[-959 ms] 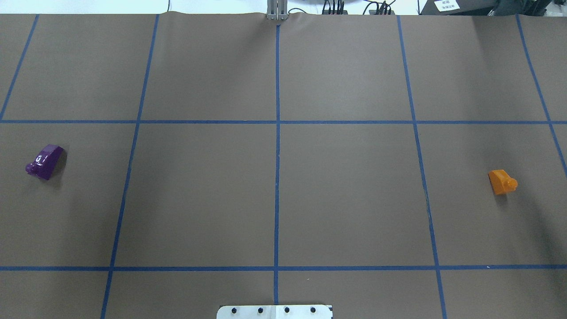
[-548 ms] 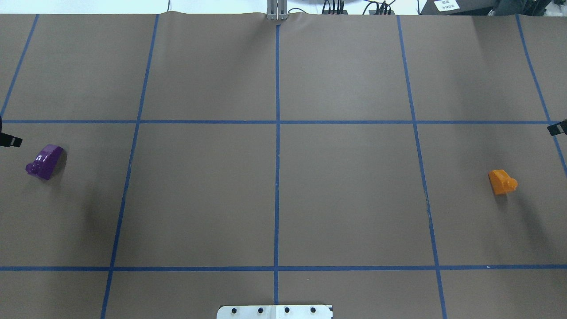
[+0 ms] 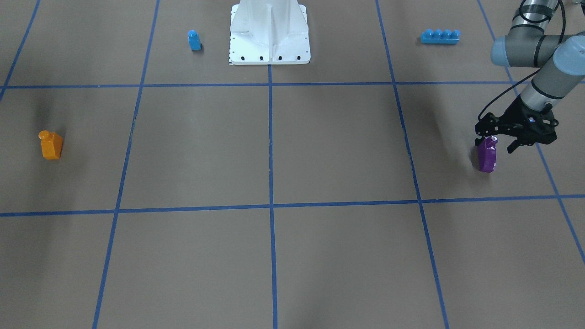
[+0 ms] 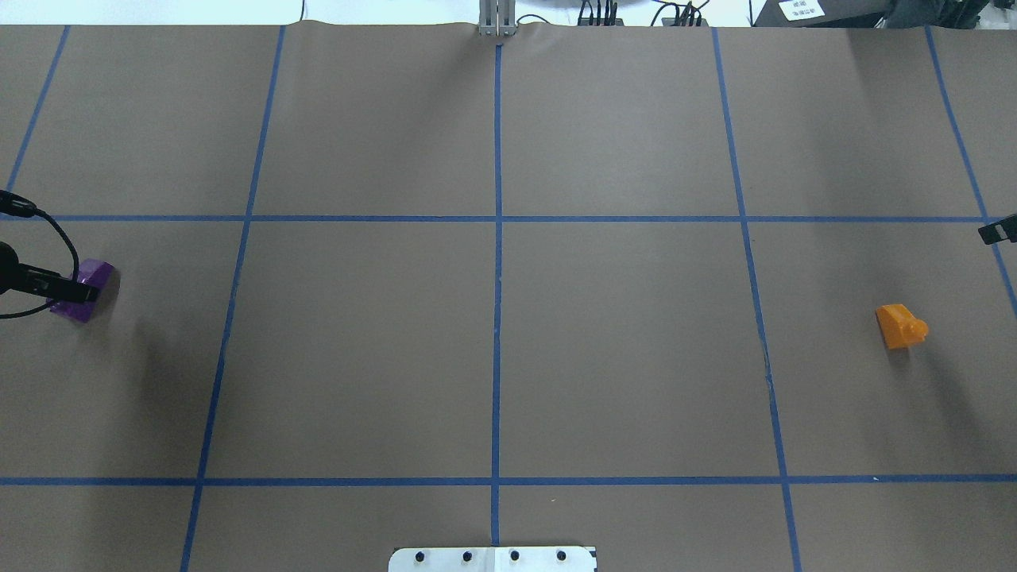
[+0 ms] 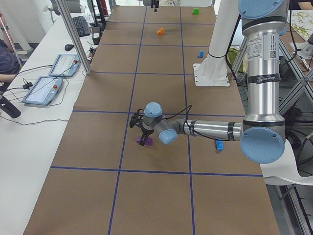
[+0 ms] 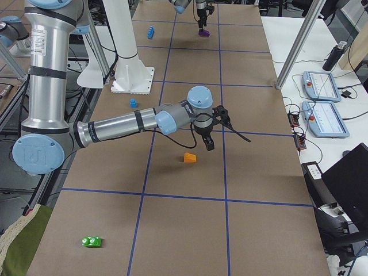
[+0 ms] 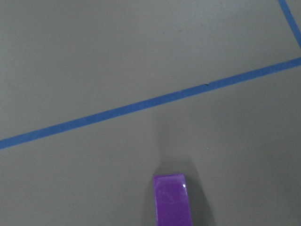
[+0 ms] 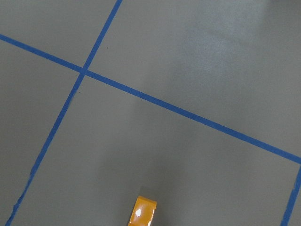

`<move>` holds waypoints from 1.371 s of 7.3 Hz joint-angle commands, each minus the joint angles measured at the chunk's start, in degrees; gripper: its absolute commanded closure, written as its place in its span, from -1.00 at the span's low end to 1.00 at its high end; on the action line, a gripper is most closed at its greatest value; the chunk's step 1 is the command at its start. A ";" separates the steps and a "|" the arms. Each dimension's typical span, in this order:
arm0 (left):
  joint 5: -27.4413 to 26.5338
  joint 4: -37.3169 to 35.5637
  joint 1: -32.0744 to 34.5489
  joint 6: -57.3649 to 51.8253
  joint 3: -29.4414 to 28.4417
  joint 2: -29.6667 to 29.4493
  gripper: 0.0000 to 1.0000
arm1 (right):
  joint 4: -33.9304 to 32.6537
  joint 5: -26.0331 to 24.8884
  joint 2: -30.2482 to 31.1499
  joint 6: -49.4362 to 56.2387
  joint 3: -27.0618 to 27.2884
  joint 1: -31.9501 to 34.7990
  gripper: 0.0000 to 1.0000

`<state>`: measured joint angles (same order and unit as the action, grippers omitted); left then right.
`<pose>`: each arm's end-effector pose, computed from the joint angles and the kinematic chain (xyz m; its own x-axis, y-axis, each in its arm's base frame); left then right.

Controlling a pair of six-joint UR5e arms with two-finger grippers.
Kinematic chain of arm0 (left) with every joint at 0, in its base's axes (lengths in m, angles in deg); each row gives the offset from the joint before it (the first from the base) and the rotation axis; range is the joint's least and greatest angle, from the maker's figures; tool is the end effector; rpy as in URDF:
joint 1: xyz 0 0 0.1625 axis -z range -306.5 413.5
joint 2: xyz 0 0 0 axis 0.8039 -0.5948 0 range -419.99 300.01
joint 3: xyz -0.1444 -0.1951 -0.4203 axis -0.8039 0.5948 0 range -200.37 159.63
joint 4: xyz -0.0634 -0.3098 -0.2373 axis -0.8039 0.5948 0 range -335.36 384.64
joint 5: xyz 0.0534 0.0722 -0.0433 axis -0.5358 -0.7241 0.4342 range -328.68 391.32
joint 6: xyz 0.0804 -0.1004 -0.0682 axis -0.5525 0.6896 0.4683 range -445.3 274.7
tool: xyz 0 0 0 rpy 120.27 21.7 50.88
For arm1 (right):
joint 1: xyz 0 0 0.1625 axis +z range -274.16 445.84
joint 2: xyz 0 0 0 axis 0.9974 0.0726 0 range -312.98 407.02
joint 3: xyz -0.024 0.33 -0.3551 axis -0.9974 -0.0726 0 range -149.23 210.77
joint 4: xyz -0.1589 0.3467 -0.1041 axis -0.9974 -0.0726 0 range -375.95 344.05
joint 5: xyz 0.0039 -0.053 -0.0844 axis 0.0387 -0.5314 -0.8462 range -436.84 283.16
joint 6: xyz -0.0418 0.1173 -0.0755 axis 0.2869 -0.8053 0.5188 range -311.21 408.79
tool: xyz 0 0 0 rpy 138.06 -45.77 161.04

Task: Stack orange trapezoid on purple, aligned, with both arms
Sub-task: 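Lower the left gripper onto the purple trapezoid and close it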

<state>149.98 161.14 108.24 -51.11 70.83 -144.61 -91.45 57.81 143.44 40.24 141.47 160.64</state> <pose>0.2284 -0.4330 0.7001 0.6783 0.2977 -0.6717 -0.0551 0.9323 0.3576 -0.0865 -0.4363 0.5959 0.6254 -0.3815 0.6807 0.1383 0.9127 0.3845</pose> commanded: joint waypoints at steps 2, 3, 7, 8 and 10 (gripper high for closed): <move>-1.32 -0.17 -1.12 0.08 -0.59 0.07 0.13 | 0.00 0.00 0.00 0.02 -0.05 -0.01 -1.00; -1.32 -0.26 -1.12 0.08 -0.68 0.07 0.55 | 0.00 0.00 0.00 0.02 -0.05 -0.09 -1.00; -0.62 -5.22 -0.94 1.22 6.05 -0.46 1.00 | 0.00 -0.09 -0.09 -0.06 -0.05 -0.09 -1.00; -0.97 -14.76 -1.03 4.88 12.79 -2.03 1.00 | 0.00 -0.09 -0.18 0.02 -0.05 -0.09 -1.00; -1.15 -27.90 -3.56 11.72 18.21 -11.47 1.00 | 0.00 -0.09 -0.44 -0.06 -0.05 -0.09 -1.00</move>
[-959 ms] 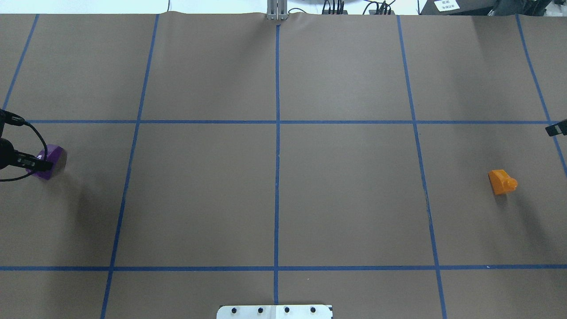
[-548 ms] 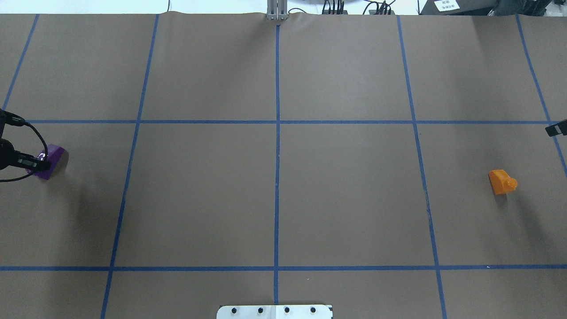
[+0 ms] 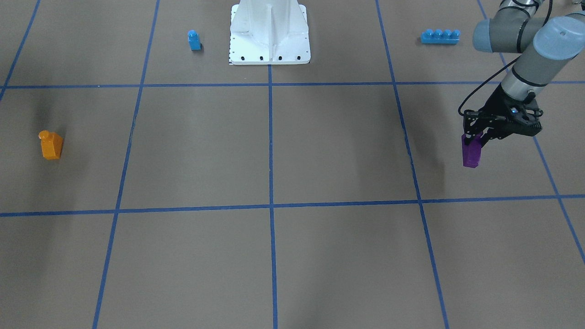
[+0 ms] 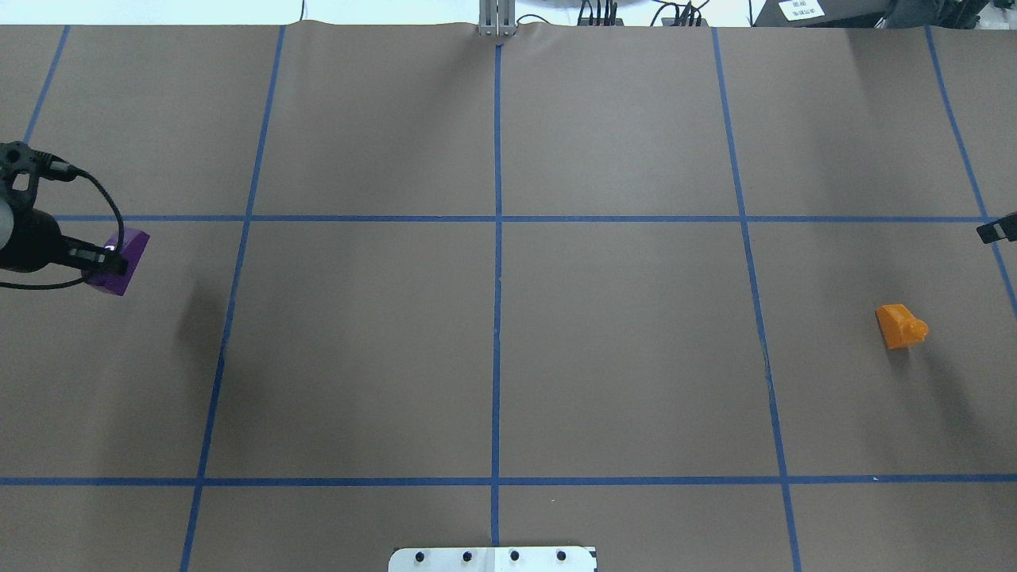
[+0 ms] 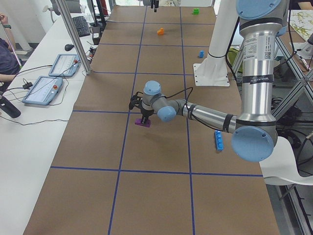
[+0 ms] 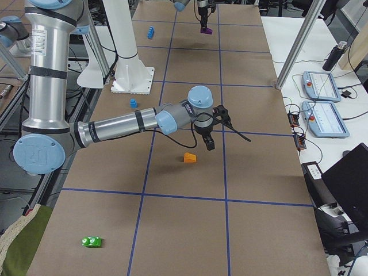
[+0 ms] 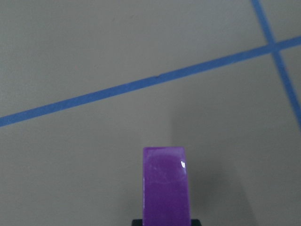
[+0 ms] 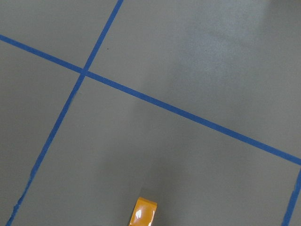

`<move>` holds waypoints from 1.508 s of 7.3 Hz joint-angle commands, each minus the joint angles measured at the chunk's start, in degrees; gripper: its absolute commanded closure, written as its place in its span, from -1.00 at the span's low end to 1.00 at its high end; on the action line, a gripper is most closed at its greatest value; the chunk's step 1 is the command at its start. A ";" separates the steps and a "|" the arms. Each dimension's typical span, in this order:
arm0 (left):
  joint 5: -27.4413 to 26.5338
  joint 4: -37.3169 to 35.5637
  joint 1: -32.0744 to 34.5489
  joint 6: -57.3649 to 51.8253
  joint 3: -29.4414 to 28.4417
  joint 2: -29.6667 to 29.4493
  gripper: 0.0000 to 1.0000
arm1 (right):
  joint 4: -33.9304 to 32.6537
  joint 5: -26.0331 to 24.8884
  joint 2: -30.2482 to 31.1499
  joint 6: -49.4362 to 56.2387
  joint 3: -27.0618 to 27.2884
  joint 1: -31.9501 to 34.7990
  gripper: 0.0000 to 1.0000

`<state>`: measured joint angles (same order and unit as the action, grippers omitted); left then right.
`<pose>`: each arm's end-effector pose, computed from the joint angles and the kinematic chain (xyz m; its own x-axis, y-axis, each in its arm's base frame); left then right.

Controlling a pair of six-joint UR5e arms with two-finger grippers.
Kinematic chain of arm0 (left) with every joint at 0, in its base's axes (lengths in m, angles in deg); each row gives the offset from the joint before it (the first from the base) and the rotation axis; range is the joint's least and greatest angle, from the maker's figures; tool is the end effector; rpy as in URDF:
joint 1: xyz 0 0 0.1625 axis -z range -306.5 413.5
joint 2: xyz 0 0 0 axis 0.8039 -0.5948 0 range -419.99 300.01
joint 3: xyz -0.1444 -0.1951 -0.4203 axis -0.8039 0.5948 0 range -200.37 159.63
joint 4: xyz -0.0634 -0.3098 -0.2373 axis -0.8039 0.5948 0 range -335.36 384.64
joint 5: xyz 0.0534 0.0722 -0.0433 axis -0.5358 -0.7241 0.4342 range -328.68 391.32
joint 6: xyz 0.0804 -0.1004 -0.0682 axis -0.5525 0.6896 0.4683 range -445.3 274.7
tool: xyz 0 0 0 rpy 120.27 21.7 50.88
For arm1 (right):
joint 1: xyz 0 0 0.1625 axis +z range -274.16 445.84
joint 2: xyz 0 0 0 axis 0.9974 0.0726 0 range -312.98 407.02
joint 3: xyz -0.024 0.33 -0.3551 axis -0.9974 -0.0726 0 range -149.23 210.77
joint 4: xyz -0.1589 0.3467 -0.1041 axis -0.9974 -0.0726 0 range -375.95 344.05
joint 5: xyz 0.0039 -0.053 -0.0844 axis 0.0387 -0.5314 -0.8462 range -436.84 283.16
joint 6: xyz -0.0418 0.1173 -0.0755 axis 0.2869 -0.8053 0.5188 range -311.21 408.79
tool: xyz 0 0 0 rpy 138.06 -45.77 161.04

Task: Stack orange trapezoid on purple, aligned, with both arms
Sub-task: 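Carry the purple trapezoid with the left gripper toward the table center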

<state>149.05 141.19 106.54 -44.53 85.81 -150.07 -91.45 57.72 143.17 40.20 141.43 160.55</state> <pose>0.2595 -0.4538 0.5704 0.6797 0.2115 -0.7024 0.0038 0.9565 0.2917 -0.0876 -0.4383 0.5943 0.6253 -0.3842 0.6792 0.1387 0.9112 0.3878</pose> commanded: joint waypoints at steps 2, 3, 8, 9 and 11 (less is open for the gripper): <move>-3.70 -17.10 -12.12 13.59 1.41 -19.80 1.00 | 0.00 -0.09 -0.18 -0.02 0.00 0.00 -1.00; -8.26 -21.24 -17.83 18.24 -3.74 -29.01 1.00 | 0.00 -0.09 -0.26 -0.02 0.00 0.00 -1.00; -12.86 -21.81 -26.40 29.60 -22.24 -48.09 1.00 | -0.09 -0.18 -0.97 -0.02 -0.18 0.00 -1.00; -13.92 -21.81 -27.11 30.84 -22.42 -49.22 1.00 | -0.09 -0.18 -0.97 -0.02 -0.18 0.00 -1.00; -14.10 -21.81 -27.73 31.03 -22.51 -49.49 1.00 | -0.09 -0.18 -1.06 -0.02 -0.18 0.00 -1.00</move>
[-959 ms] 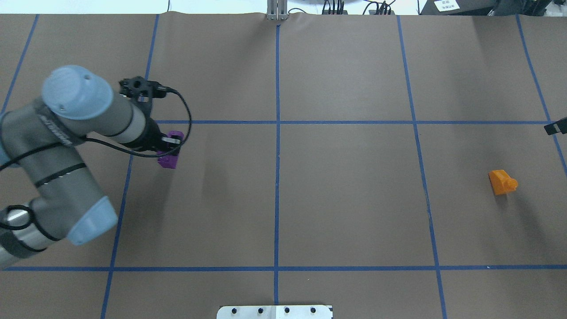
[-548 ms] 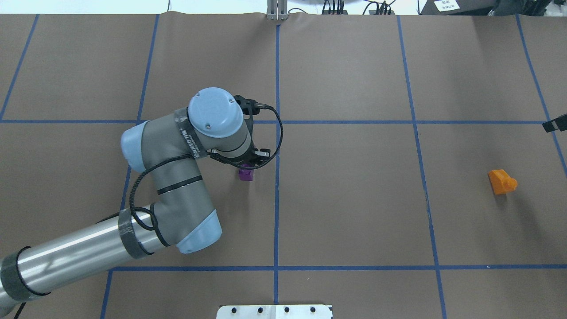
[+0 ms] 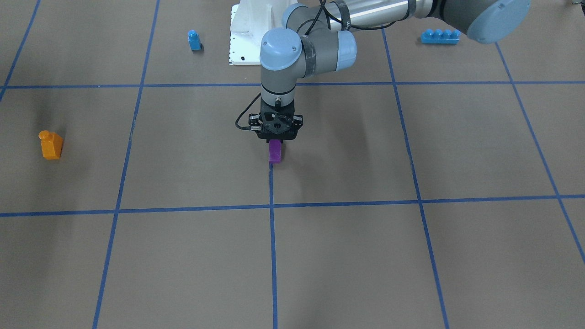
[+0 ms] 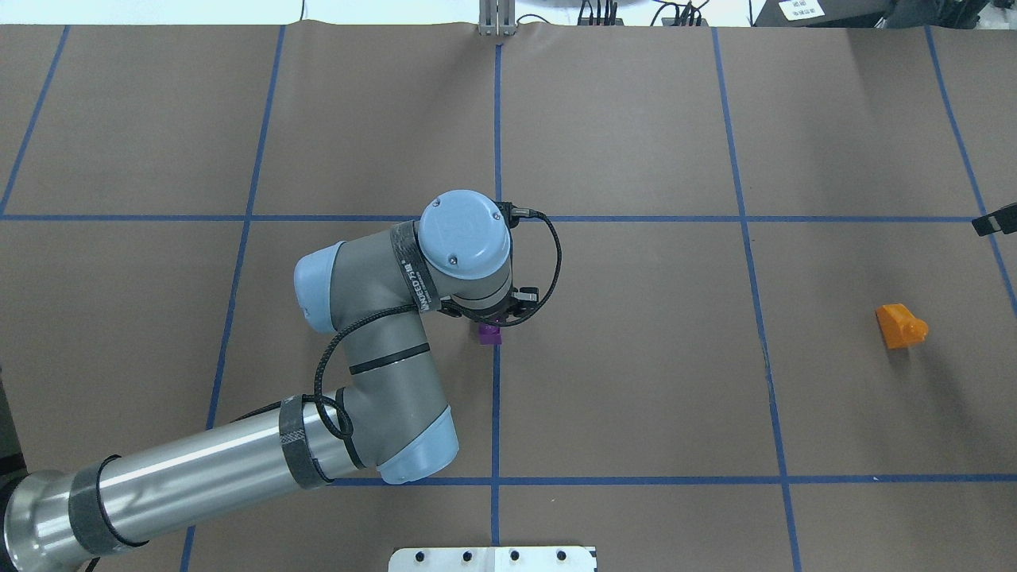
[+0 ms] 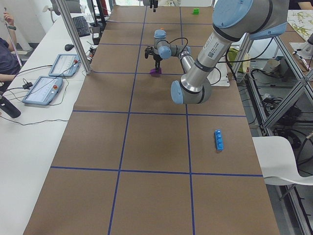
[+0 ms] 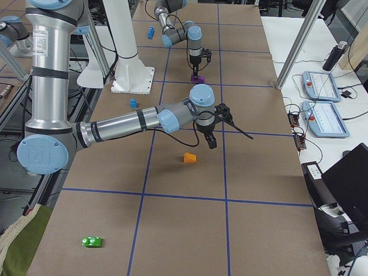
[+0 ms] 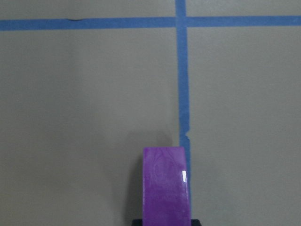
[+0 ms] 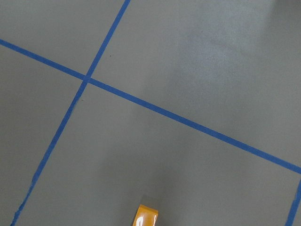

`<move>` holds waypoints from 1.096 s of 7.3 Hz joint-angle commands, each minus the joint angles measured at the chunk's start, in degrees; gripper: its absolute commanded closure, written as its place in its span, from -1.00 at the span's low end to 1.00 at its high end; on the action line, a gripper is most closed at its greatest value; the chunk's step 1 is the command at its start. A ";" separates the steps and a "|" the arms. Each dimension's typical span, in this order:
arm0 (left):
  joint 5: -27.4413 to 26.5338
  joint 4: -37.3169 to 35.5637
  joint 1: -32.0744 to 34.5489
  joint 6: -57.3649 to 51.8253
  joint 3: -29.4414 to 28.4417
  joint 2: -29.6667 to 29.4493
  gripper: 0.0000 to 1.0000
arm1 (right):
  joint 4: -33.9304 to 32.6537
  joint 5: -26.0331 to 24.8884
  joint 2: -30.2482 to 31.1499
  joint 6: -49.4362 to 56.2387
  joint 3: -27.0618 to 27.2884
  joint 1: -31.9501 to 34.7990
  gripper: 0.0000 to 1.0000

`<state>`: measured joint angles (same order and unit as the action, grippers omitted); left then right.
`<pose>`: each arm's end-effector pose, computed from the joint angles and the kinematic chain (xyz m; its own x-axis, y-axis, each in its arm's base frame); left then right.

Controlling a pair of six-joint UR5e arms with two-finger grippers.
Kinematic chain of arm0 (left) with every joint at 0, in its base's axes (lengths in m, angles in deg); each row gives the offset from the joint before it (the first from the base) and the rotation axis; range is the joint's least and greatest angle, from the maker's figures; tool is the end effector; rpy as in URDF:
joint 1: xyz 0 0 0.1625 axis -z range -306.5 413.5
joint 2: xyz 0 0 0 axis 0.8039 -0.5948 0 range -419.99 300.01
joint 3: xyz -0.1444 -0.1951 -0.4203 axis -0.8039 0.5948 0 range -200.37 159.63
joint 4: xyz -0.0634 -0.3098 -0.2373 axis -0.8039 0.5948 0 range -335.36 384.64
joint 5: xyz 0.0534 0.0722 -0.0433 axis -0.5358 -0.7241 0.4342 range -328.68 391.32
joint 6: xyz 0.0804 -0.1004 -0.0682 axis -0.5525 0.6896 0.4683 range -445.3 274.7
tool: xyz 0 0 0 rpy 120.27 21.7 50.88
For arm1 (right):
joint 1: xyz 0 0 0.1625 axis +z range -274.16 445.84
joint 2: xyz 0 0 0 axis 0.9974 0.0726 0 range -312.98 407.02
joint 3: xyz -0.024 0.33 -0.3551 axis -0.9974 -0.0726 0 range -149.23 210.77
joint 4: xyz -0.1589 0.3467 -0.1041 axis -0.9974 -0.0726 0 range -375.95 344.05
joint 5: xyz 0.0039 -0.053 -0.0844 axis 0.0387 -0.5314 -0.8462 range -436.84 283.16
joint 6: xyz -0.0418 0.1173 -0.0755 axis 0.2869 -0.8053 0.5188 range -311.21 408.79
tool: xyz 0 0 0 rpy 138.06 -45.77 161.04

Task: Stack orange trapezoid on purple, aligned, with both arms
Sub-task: 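Carry the purple trapezoid with the left gripper toward the table center, then lower the purple trapezoid onto the table and open the left gripper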

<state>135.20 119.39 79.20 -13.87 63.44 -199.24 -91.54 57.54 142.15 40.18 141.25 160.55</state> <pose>0.6883 -0.4404 0.2462 0.6567 0.0269 -0.7537 0.0547 0.9950 0.0832 -0.0893 -0.4460 0.5883 0.6254 -0.3920 0.6747 0.1368 0.9063 0.3998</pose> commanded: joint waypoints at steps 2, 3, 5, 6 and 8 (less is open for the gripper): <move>-0.25 0.00 -0.47 0.46 -1.63 -1.02 1.00 | 0.00 0.00 -0.38 0.00 -0.08 0.00 -1.00; -0.25 0.00 -0.47 0.46 -1.63 -1.02 1.00 | 0.00 0.00 -0.47 0.00 -0.08 0.00 -1.00; -0.34 0.09 -0.47 0.37 -1.81 -1.02 1.00 | 0.00 -0.09 -0.47 0.00 -0.08 0.00 -1.00; -0.34 0.09 -0.47 0.29 -1.98 -1.02 1.00 | 0.00 -0.09 -0.47 0.00 -0.08 0.00 -1.00; -0.34 0.09 -0.47 0.20 -2.07 -1.02 1.00 | 0.00 -0.09 -0.56 0.00 -0.08 0.00 -1.00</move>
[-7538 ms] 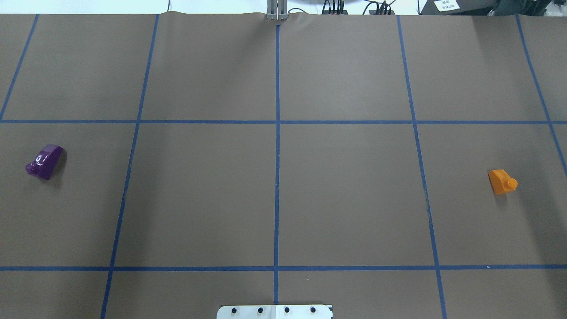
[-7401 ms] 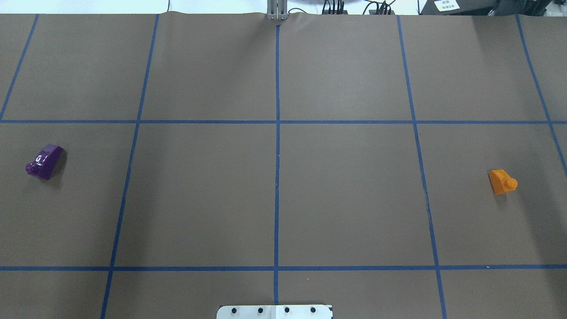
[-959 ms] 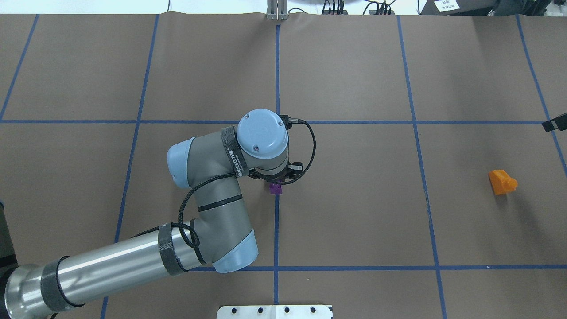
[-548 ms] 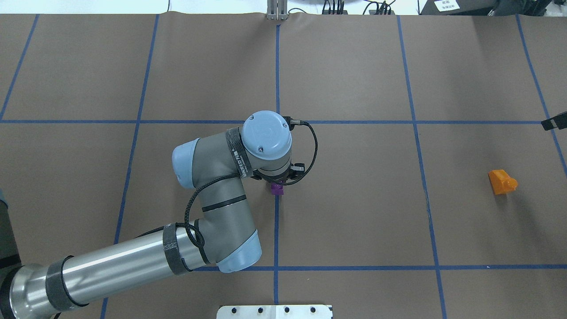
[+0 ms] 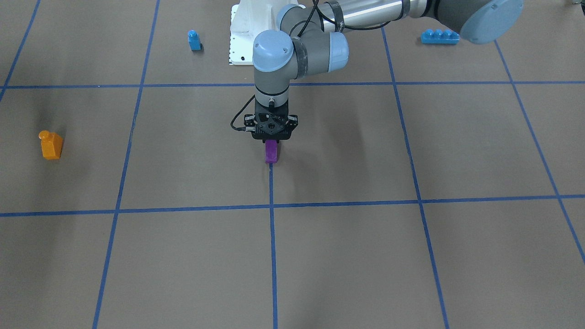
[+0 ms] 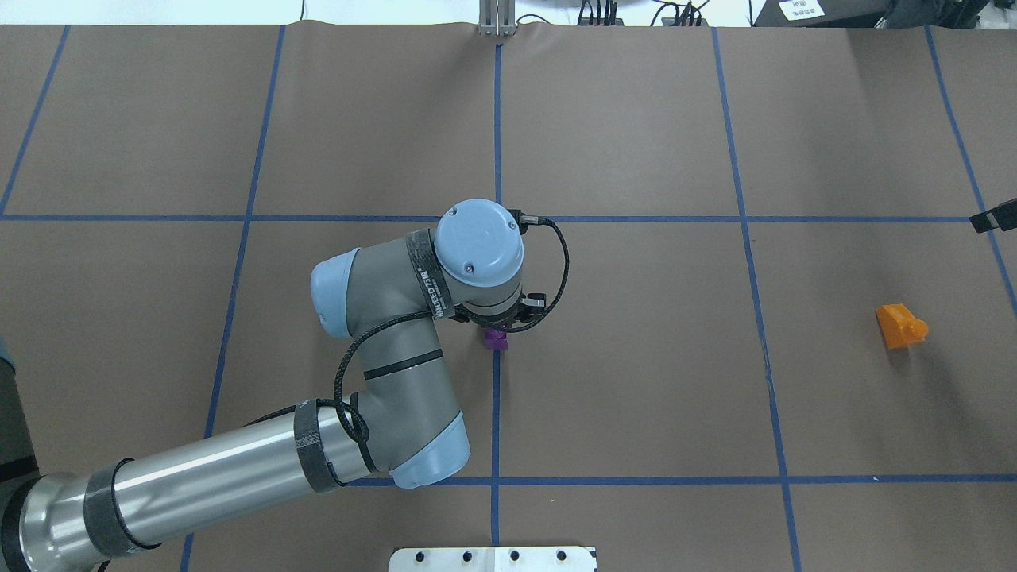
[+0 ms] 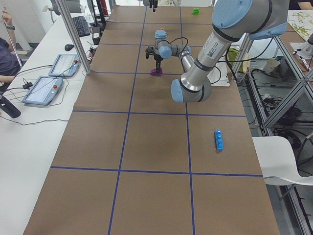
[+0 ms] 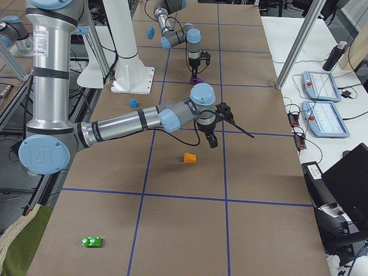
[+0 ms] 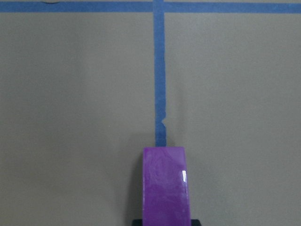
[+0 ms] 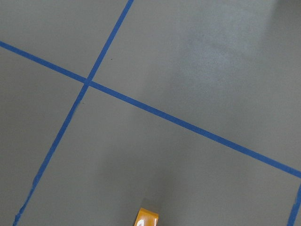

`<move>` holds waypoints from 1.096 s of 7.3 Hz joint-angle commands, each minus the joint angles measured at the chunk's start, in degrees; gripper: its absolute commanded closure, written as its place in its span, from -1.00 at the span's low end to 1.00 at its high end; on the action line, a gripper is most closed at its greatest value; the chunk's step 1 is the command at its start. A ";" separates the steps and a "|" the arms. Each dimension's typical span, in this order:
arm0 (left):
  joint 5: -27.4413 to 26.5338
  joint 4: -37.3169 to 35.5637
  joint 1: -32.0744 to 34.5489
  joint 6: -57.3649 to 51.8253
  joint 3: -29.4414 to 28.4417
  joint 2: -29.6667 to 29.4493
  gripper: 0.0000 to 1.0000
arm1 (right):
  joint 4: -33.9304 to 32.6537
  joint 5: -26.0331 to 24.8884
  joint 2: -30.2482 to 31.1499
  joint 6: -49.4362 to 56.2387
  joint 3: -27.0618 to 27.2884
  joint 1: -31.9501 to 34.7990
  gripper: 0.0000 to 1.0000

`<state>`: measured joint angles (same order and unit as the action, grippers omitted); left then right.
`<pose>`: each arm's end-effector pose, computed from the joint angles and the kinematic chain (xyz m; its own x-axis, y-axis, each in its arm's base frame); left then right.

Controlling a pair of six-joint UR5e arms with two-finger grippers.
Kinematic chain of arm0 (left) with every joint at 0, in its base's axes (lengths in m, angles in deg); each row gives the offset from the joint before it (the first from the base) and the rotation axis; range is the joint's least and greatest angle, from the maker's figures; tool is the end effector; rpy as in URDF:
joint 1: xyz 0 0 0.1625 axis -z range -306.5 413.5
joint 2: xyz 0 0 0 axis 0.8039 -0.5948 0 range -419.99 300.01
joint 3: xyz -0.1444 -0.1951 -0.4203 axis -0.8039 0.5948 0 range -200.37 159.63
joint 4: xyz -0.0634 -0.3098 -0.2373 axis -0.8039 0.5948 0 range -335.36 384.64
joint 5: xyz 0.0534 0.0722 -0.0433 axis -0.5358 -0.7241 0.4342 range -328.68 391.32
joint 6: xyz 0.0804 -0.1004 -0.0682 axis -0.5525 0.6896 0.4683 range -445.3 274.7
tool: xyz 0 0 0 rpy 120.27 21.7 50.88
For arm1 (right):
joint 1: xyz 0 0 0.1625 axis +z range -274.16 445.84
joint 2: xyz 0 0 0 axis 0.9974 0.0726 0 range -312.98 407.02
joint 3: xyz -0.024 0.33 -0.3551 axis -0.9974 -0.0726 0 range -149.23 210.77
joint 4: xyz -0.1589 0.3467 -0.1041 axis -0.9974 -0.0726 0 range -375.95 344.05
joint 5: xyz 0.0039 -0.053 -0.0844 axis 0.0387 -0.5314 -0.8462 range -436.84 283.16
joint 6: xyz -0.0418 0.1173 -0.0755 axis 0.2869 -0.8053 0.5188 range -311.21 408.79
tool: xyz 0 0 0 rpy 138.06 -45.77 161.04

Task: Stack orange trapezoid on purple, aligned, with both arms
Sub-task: 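Lower the purple trapezoid onto the table and open the left gripper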

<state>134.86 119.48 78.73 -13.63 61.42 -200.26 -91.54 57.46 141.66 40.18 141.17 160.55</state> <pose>0.7004 -0.4397 0.2473 0.6684 0.0229 -0.7434 0.0523 0.9956 0.0777 -0.0902 -0.4496 0.5853 0.6252 -0.3964 0.6723 0.1358 0.9035 0.4064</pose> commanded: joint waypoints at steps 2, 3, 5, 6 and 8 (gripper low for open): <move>0.00 0.00 -0.09 -0.13 -0.15 0.08 0.72 | 0.00 0.00 -0.33 -0.26 0.00 0.00 -1.00; 0.00 0.00 -0.26 -0.13 -0.15 0.08 0.51 | 0.00 0.00 -0.33 -0.26 0.00 0.00 -1.00; 0.00 0.00 -0.53 -0.13 -0.15 0.08 -0.03 | 0.00 -0.18 -0.33 -0.26 0.00 0.00 -1.00; 0.00 0.00 -0.61 -0.13 -0.15 0.08 -0.35 | 0.00 -0.18 -0.33 -0.18 0.00 0.00 -1.00; -0.09 0.09 -0.62 -0.22 -0.15 0.17 -0.98 | 0.00 -0.27 -0.33 -0.18 -0.09 0.00 -1.00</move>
<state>134.84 119.50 78.14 -13.78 61.28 -200.16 -91.54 57.23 141.33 39.99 141.11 160.55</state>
